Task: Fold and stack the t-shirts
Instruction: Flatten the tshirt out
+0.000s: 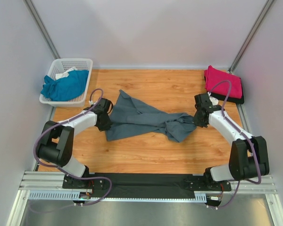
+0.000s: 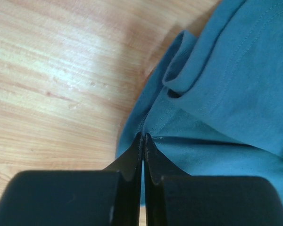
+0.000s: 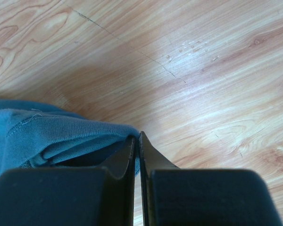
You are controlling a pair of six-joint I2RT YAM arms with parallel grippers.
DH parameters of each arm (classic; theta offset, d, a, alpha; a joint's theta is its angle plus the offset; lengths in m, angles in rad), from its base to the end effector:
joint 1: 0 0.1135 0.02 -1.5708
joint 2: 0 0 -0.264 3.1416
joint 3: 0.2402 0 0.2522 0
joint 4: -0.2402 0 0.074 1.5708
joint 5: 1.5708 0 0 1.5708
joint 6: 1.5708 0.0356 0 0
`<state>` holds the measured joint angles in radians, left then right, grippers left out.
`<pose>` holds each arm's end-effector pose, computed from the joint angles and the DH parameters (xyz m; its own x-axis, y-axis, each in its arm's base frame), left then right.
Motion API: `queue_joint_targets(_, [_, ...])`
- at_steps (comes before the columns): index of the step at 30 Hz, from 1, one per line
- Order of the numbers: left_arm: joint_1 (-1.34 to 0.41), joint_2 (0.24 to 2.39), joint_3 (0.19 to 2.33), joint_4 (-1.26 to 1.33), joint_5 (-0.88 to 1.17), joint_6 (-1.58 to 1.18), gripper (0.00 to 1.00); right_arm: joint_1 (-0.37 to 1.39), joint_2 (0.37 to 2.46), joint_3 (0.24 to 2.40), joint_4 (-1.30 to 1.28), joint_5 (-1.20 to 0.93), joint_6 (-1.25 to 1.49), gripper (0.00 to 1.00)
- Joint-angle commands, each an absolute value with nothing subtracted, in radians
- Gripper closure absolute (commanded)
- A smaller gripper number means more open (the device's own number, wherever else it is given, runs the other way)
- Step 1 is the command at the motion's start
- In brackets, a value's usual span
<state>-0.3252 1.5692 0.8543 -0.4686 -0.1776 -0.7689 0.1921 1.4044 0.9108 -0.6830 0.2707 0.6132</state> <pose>0.2721 -0.0851 0.1613 -0.8053 -0.4507 -0.3852 -0.4295 0.8913 -0.1451 0.2590 0.0407 0.2106 -0.7890 0.4115 -0.4562 0.4536 0.8910 0.0191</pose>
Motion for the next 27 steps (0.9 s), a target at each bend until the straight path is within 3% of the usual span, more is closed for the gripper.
queue_joint_targets(1, [-0.325, 1.514, 0.822, -0.492, -0.209, -0.795, 1.0, 0.176, 1.368, 0.91, -0.669, 0.298, 0.634, 0.99])
queue_joint_targets(13, [-0.325, 1.043, 0.701, -0.862, -0.438, -1.038, 1.0, 0.048, 1.213, 0.847, -0.675, 0.29, 0.686, 0.99])
queue_joint_targets(21, [-0.325, 1.019, 0.684, -1.04, -0.532, -1.169, 1.0, 0.011, 1.27, 0.753, -0.669, 0.249, 0.738, 1.0])
queue_joint_targets(27, [-0.324, 0.956, 0.762, -1.156, -0.635, -1.221, 1.0, -0.083, 1.203, 0.719, -0.681, 0.272, 0.752, 1.0])
